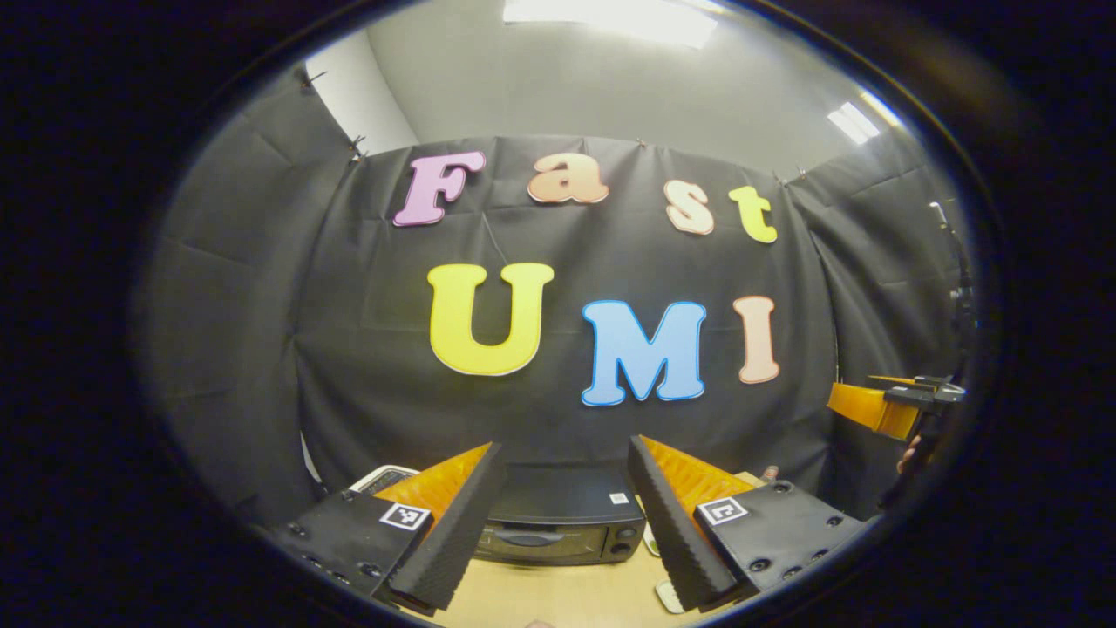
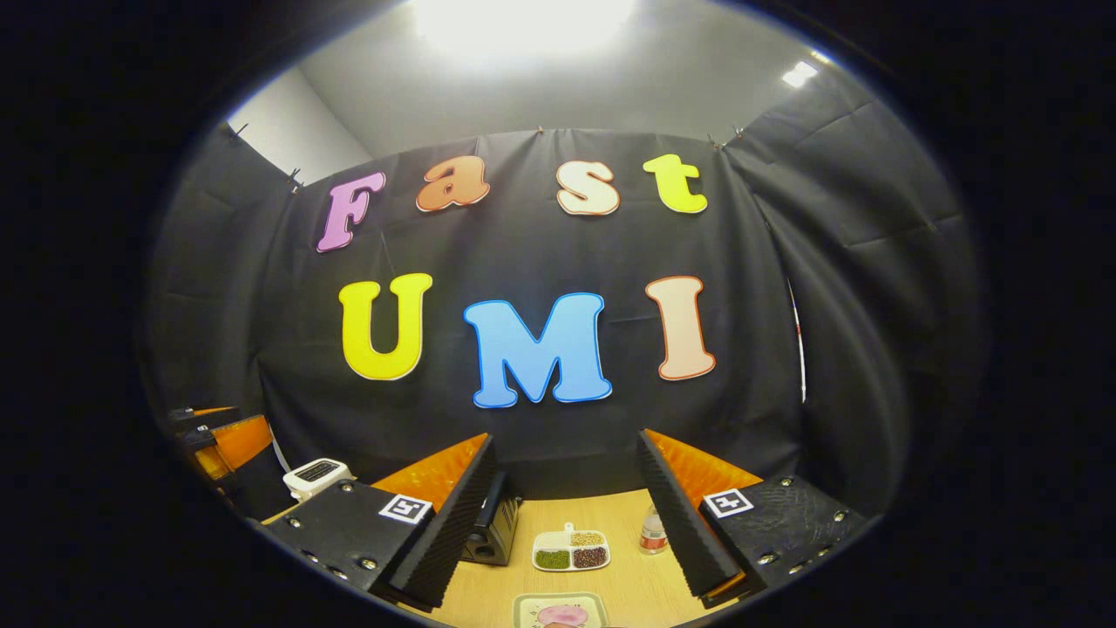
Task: Open the electric oven with the left hand, put the food in, and close the electric oven.
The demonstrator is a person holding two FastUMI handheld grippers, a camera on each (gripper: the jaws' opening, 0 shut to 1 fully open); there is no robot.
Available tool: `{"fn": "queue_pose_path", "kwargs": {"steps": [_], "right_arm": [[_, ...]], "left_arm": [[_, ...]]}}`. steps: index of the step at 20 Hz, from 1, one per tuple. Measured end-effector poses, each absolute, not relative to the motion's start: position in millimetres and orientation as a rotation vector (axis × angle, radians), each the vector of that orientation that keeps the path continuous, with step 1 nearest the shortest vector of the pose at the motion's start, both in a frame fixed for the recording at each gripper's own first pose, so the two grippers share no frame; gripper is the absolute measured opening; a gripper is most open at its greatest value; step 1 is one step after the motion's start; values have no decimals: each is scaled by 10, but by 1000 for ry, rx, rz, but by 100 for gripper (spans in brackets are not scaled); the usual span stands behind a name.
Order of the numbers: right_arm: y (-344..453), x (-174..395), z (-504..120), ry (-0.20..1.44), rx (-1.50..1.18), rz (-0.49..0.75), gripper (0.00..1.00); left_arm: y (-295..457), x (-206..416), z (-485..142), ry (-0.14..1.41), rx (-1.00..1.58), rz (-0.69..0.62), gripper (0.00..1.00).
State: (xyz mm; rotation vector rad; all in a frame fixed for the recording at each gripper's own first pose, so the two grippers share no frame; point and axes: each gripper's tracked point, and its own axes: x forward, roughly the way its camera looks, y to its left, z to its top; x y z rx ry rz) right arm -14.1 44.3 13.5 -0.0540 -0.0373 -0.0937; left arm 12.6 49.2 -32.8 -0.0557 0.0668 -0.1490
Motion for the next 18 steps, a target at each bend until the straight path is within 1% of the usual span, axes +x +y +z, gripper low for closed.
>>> {"fn": "queue_pose_path", "kwargs": {"steps": [5,6,8,12,13,14,15,16,17,18], "right_arm": [[435,-86,20,-2,-62,-101,97],[414,-70,2,4,-66,-106,97],[365,-63,-55,15,-76,-119,97],[214,-72,-137,35,-100,-175,98],[183,-64,-178,46,-101,-183,100],[164,-59,-214,56,-99,-189,97],[149,-46,-242,65,-94,-196,98],[130,-23,-278,78,-94,-204,98],[87,-9,-324,93,-103,-219,98],[51,-1,-357,103,-110,-230,98]], "left_arm": [[519,430,-693,138,-57,-174,96],[522,518,-828,170,-61,-179,91],[549,713,-1153,250,-73,-181,100],[588,1057,-1788,386,-94,-178,100],[599,1136,-1922,410,-102,-177,100],[591,1228,-2032,423,-105,-179,100],[618,1308,-2145,435,-92,-178,96],[637,1409,-2267,451,-74,-174,100],[666,1503,-2417,464,-63,-164,100],[685,1609,-2563,483,-55,-154,92]]}}
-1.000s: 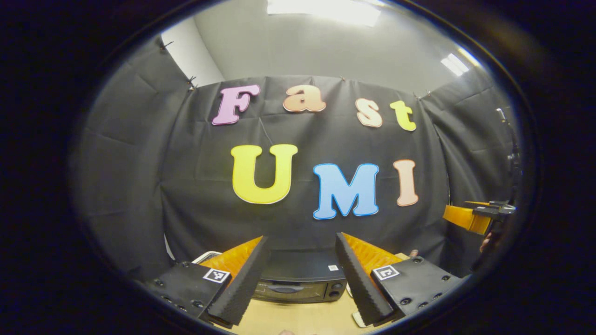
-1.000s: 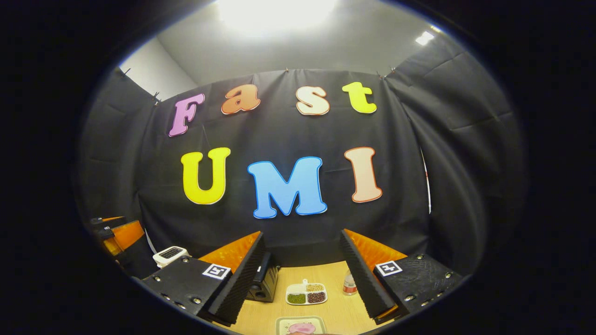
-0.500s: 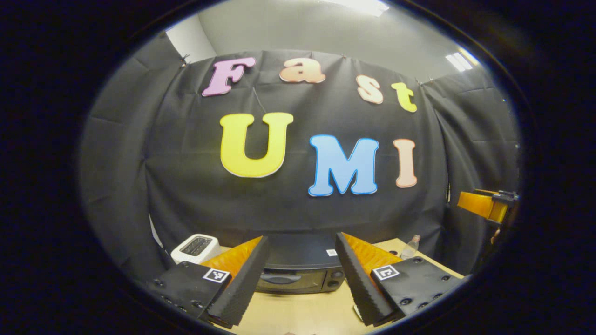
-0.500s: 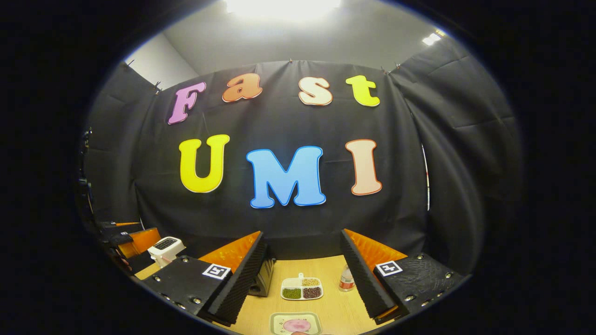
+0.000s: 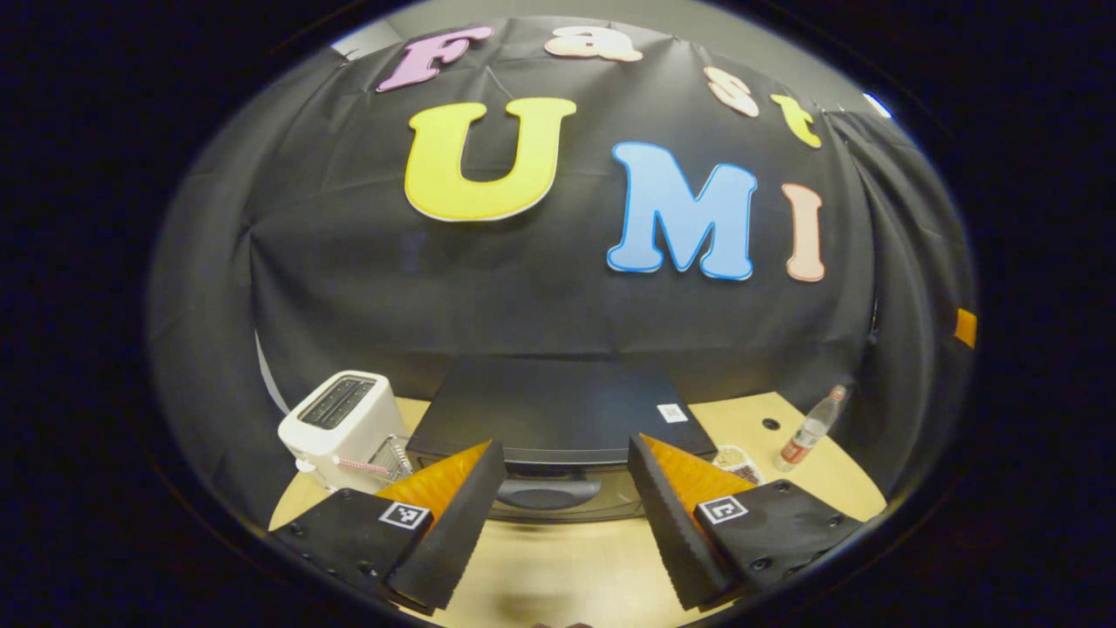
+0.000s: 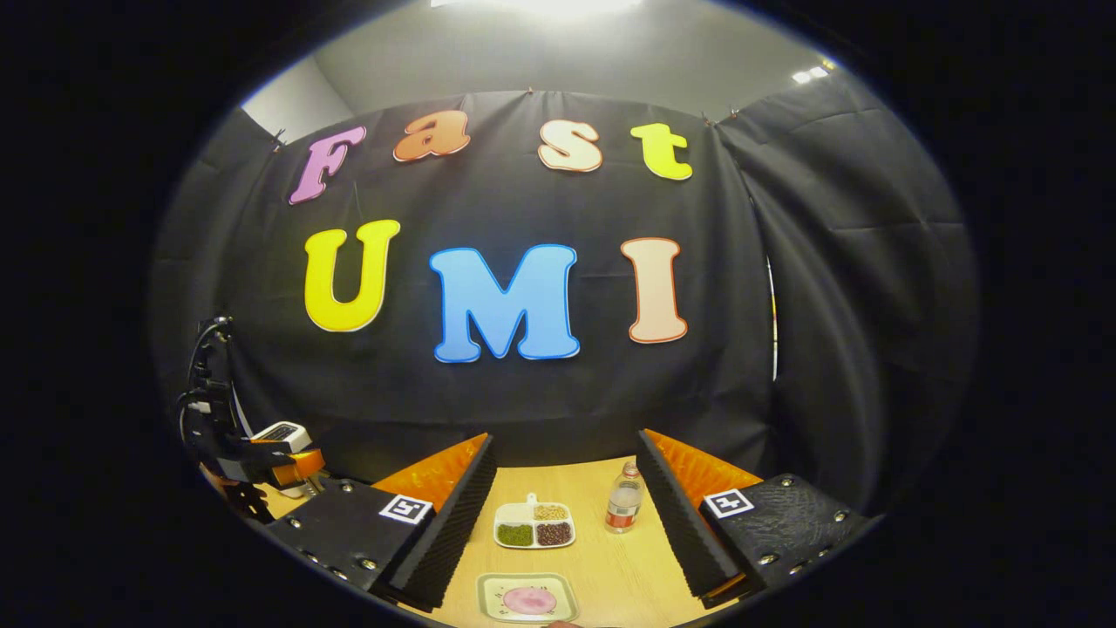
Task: Open the electric oven with the left hand, put the food in, and close the electric oven.
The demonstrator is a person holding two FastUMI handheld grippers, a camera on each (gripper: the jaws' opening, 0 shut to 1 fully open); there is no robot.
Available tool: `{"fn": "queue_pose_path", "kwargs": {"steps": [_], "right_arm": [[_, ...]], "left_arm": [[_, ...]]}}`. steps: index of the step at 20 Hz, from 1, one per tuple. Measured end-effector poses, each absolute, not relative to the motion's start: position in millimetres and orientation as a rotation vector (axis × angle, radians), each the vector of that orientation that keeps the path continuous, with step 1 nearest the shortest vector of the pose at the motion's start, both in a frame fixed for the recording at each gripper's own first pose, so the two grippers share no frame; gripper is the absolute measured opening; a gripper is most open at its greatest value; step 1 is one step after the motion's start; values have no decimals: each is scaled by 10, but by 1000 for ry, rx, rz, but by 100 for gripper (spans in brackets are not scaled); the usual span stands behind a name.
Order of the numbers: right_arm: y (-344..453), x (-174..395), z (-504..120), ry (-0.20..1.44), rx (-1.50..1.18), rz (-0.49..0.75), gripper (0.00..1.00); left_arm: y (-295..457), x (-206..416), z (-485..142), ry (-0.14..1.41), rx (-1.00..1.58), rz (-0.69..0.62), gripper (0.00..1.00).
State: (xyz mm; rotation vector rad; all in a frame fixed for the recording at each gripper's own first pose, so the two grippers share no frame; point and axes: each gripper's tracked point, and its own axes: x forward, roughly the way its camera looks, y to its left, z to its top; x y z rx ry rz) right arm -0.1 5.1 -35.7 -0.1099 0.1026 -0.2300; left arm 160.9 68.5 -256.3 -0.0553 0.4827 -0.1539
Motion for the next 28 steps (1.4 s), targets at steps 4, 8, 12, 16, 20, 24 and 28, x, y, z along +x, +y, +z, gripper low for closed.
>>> {"fn": "queue_pose_path", "kwargs": {"steps": [4,8,12,16,20,24,28], "right_arm": [[-32,-5,-404,123,-122,-256,98],[-148,-11,-421,138,-120,-289,98],[-196,-25,-370,129,-122,-306,98],[-184,-52,-379,126,-117,-311,97],[-92,-62,-379,120,-103,-290,98],[3,-68,-366,117,-96,-268,98],[64,-93,-398,125,-98,-245,98]], "left_arm": [[603,1822,-3046,566,-61,-161,100],[623,1941,-3309,596,-1,-160,96],[656,1986,-3452,605,25,-160,96],[646,1953,-3459,594,18,-168,96],[663,1847,-3472,599,16,-178,95],[683,1664,-3509,596,16,-187,91],[686,1470,-3567,598,20,-182,96]]}}
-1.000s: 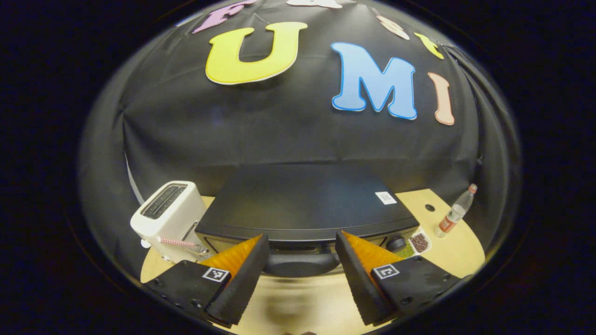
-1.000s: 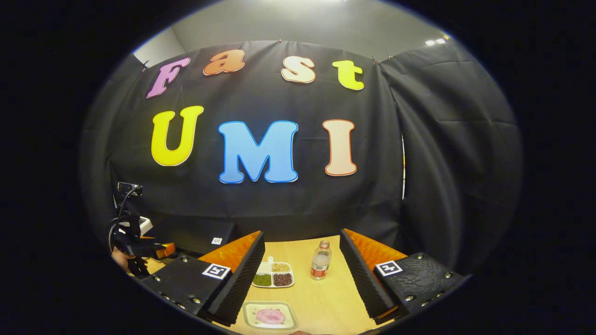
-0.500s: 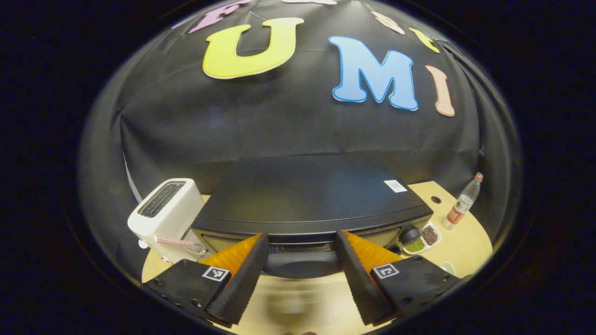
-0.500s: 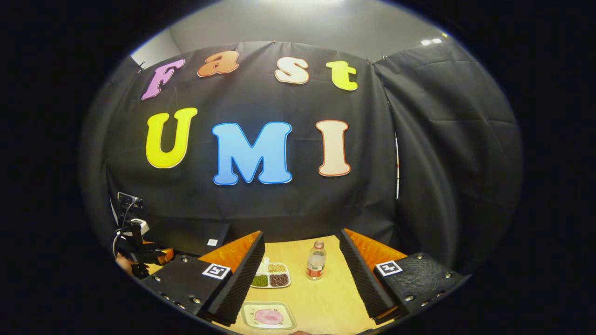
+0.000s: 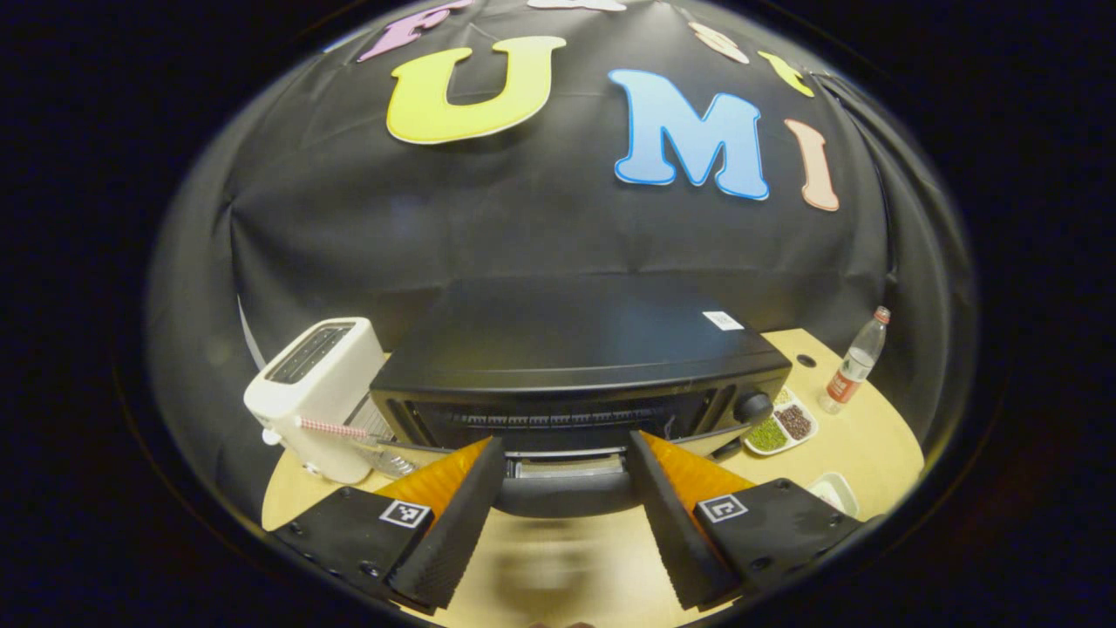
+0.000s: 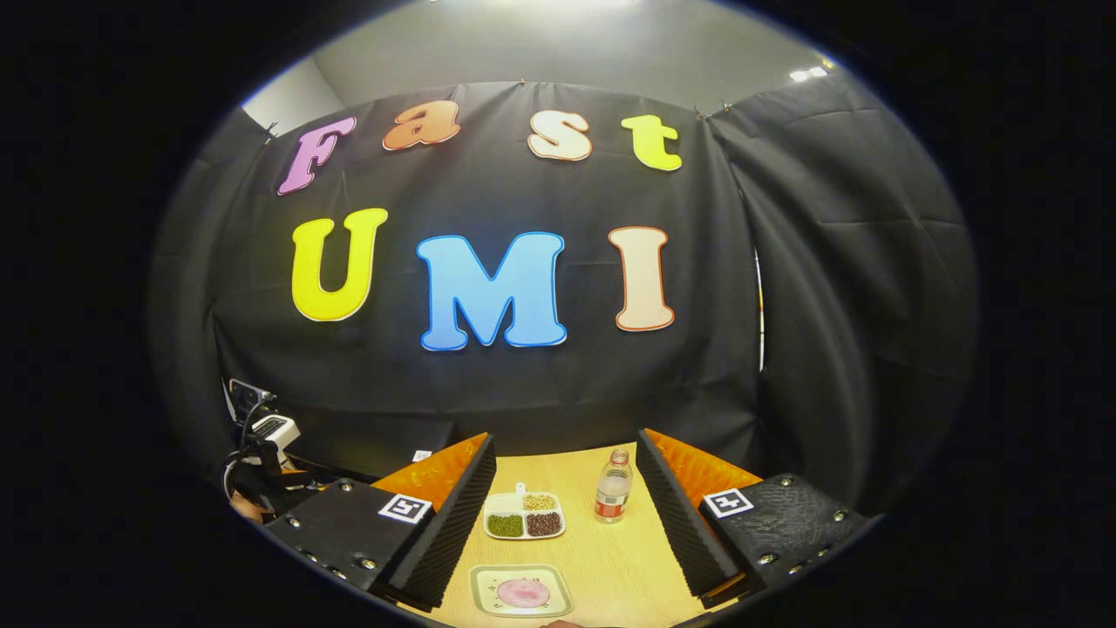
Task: Open the electric oven with the left hand, put the food in, and close the electric oven.
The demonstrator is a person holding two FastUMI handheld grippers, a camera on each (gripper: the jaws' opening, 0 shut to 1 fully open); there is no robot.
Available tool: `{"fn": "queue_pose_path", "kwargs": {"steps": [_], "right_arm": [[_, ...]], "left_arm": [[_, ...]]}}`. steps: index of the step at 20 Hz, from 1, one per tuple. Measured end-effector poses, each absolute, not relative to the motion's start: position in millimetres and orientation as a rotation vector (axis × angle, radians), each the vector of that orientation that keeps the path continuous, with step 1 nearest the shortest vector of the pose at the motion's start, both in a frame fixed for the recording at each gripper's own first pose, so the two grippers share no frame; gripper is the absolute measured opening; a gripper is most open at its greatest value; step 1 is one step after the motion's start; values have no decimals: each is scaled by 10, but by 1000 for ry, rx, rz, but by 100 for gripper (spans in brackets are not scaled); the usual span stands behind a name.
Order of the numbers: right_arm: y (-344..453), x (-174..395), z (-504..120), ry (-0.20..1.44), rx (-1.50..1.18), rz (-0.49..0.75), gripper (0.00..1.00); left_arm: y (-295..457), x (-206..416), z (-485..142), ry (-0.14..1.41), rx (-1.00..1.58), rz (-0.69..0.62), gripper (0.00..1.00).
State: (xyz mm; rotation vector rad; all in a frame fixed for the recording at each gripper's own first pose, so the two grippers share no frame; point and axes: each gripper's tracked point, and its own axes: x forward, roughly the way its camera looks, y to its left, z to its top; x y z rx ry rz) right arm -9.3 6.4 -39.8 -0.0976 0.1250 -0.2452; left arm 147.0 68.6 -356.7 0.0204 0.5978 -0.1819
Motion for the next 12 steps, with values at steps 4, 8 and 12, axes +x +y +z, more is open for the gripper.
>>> {"fn": "queue_pose_path", "kwargs": {"steps": [4,8,12], "right_arm": [[62,-140,-394,131,-108,-240,98],[28,-203,-420,138,-96,-252,98],[81,-223,-491,166,-96,-240,98]], "left_arm": [[696,1282,-3633,597,9,-176,95],[710,1058,-3731,606,11,-164,92],[705,898,-3863,589,35,-176,92]]}}
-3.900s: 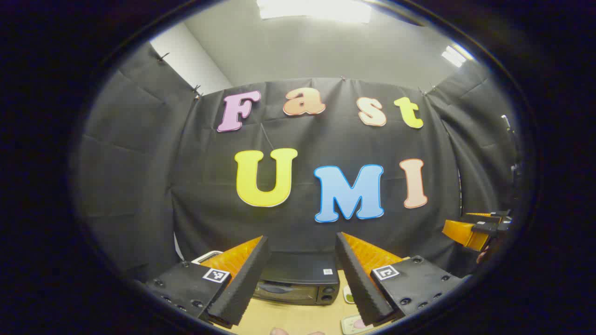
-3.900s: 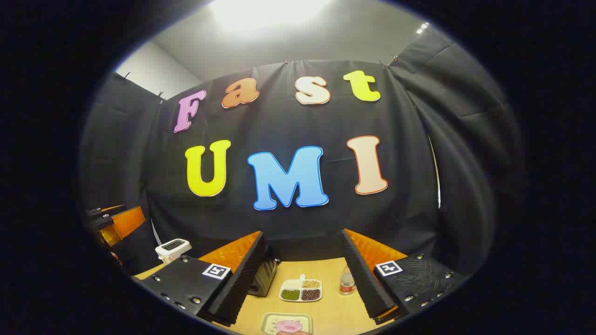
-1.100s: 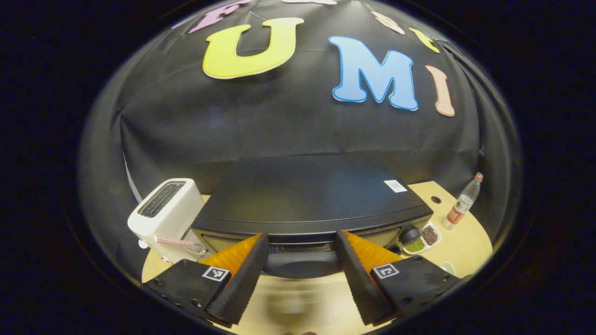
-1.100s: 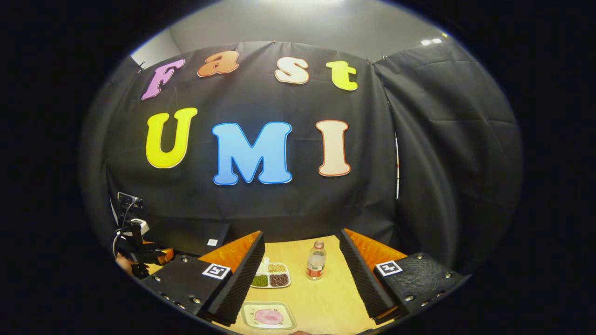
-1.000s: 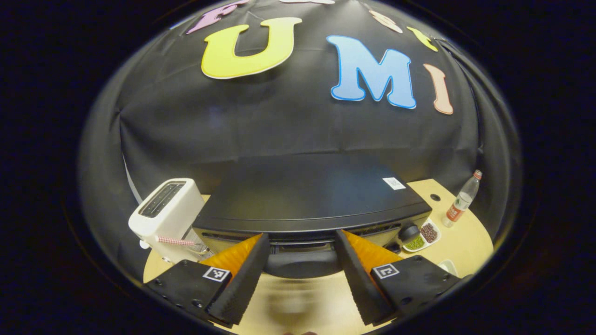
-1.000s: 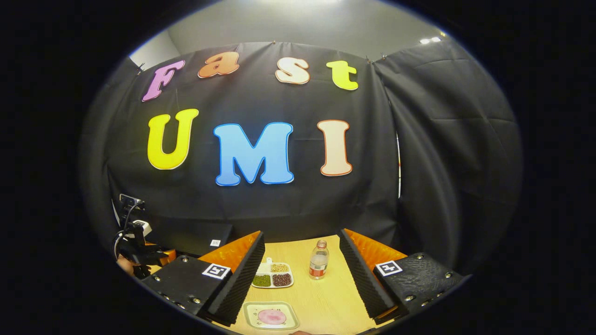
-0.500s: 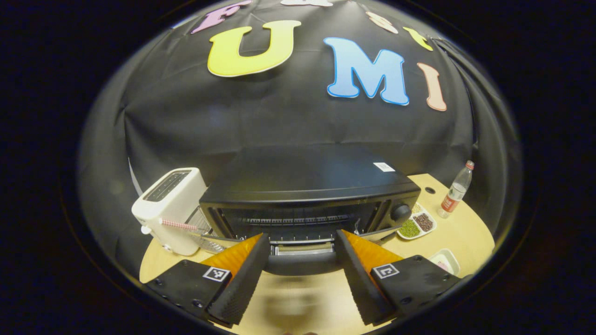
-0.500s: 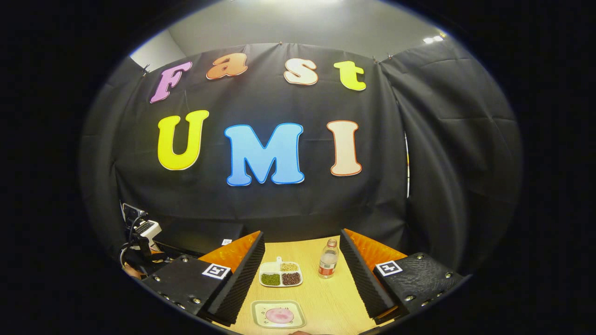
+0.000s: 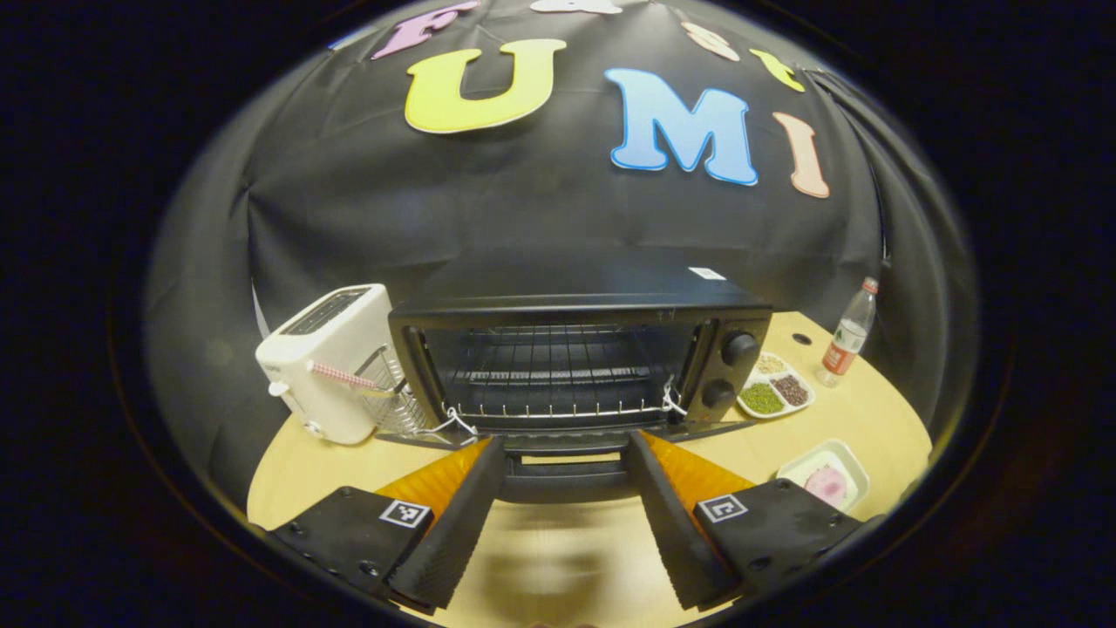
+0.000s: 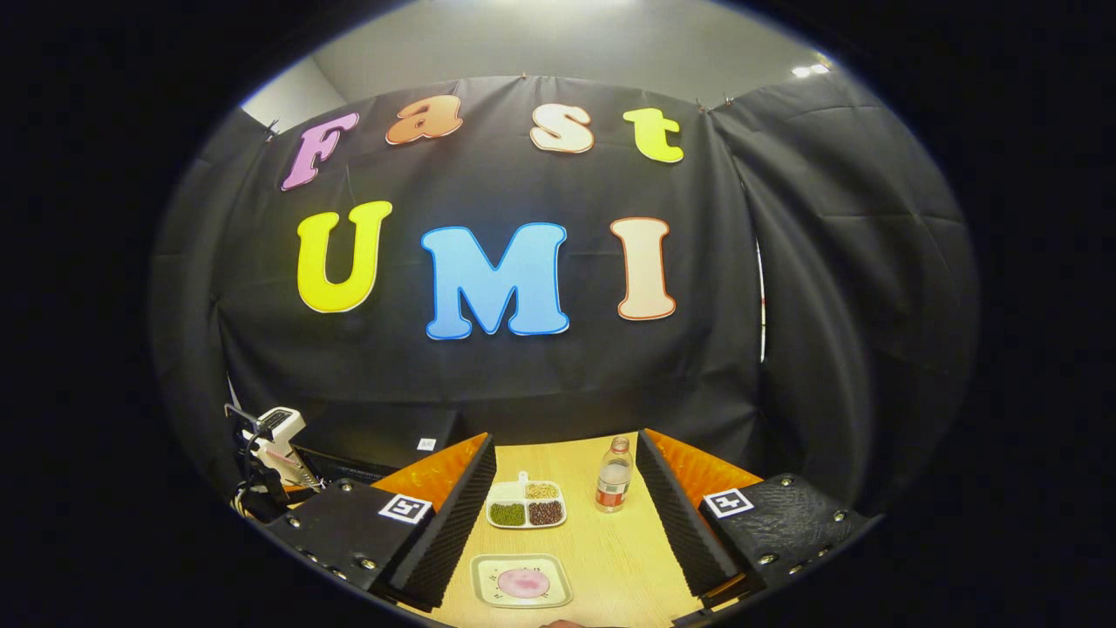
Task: Open the electric oven with the left hand, put the food in, and close the electric oven.
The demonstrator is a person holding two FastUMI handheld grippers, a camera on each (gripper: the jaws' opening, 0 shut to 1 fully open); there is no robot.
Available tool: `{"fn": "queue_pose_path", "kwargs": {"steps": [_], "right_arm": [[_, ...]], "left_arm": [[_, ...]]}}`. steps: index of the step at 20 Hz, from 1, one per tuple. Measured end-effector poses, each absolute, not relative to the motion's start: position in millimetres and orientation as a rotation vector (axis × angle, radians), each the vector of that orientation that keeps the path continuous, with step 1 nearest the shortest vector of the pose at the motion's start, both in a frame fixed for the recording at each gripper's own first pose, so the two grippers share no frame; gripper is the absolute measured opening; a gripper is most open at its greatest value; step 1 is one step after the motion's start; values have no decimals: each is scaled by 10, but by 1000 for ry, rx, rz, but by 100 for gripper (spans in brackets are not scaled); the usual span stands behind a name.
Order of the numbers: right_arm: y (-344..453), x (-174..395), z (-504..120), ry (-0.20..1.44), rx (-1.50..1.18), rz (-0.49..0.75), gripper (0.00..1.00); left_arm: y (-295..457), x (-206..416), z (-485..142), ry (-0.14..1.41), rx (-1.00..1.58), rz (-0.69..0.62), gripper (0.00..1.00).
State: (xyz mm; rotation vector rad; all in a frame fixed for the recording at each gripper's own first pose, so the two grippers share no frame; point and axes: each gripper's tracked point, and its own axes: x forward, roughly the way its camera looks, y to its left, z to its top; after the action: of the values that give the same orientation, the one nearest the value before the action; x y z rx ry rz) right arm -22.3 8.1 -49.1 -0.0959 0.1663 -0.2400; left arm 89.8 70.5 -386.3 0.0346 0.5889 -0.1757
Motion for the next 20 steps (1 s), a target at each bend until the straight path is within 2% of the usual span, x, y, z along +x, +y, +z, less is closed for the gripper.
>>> {"fn": "queue_pose_path", "kwargs": {"steps": [2,4,5,8,10,11,13,14,15,16,17,18,19,20], "right_arm": [[126,-240,-547,181,-102,-229,98],[165,-250,-617,200,-109,-217,98],[181,-257,-641,211,-113,-212,98],[161,-286,-658,214,-131,-221,97],[156,-296,-666,217,-129,-219,98],[150,-284,-678,221,-126,-219,98],[148,-282,-742,241,-112,-212,98],[149,-266,-793,259,-100,-202,100],[152,-247,-854,283,-82,-187,98],[147,-219,-959,318,-61,-167,98],[141,-173,-1089,365,-34,-141,98],[116,-133,-1255,420,-7,-116,98],[97,-93,-1428,484,20,-88,98],[57,-61,-1631,550,46,-64,98]], "left_arm": [[705,834,-3916,586,45,-181,96],[725,763,-3969,591,52,-180,96],[728,727,-4004,597,59,-180,100],[728,608,-4121,615,74,-183,100],[742,487,-4273,660,88,-187,95],[737,451,-4353,679,102,-188,100],[758,437,-4372,684,134,-180,95],[743,446,-4296,672,127,-182,100],[719,483,-4163,647,111,-185,96],[704,530,-3994,620,93,-184,100],[686,579,-3786,587,69,-184,100],[667,624,-3531,540,42,-181,95],[654,681,-3258,490,17,-176,95],[657,708,-2995,442,-5,-173,100]]}}
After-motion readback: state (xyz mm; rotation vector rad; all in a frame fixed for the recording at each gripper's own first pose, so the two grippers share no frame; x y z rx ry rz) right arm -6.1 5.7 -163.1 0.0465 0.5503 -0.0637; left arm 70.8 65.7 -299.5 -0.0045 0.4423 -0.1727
